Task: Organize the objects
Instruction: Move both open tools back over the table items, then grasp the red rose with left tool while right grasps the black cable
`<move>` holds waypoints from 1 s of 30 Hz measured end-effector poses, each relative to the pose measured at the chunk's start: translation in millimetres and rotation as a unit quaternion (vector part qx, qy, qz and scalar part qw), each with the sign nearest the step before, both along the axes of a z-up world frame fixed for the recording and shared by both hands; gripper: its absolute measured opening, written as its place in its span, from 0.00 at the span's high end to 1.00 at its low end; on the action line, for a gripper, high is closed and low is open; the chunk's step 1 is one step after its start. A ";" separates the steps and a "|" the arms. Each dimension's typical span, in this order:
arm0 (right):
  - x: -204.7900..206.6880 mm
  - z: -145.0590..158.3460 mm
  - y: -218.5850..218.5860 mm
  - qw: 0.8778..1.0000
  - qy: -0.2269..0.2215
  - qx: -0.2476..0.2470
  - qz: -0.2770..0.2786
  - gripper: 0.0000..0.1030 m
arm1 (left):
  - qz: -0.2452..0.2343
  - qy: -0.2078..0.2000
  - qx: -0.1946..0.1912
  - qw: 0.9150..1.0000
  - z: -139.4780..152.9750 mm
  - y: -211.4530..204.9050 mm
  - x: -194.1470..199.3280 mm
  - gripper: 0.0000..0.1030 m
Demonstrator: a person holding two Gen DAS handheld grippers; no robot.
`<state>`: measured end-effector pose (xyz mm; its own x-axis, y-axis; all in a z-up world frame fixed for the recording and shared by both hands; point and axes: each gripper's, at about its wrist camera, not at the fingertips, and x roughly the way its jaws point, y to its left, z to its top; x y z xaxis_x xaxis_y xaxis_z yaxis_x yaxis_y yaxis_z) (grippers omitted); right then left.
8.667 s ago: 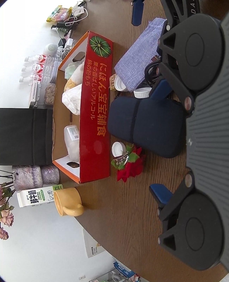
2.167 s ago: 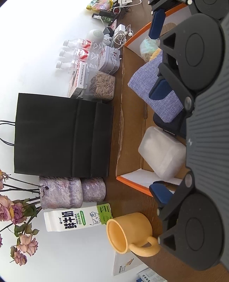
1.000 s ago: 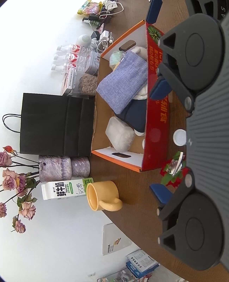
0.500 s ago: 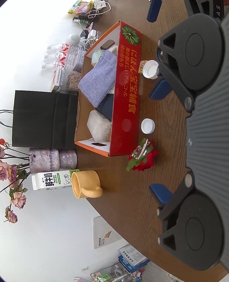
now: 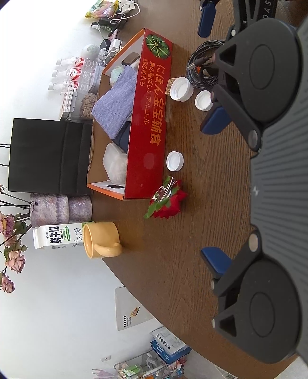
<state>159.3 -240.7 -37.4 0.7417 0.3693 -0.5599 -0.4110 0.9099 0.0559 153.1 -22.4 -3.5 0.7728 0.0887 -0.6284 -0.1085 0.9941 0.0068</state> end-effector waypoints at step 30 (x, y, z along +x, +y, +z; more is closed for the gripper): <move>15.1 1.3 -1.4 1.000 -0.002 0.024 0.018 0.98 | 0.026 0.010 -0.001 1.000 -7.9 27.1 13.9 0.00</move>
<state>174.4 -242.1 -36.1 0.7295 0.4222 -0.5381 -0.4431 0.8911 0.0984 167.0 4.7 -11.4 0.7541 0.1272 -0.6443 -0.1597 0.9871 0.0080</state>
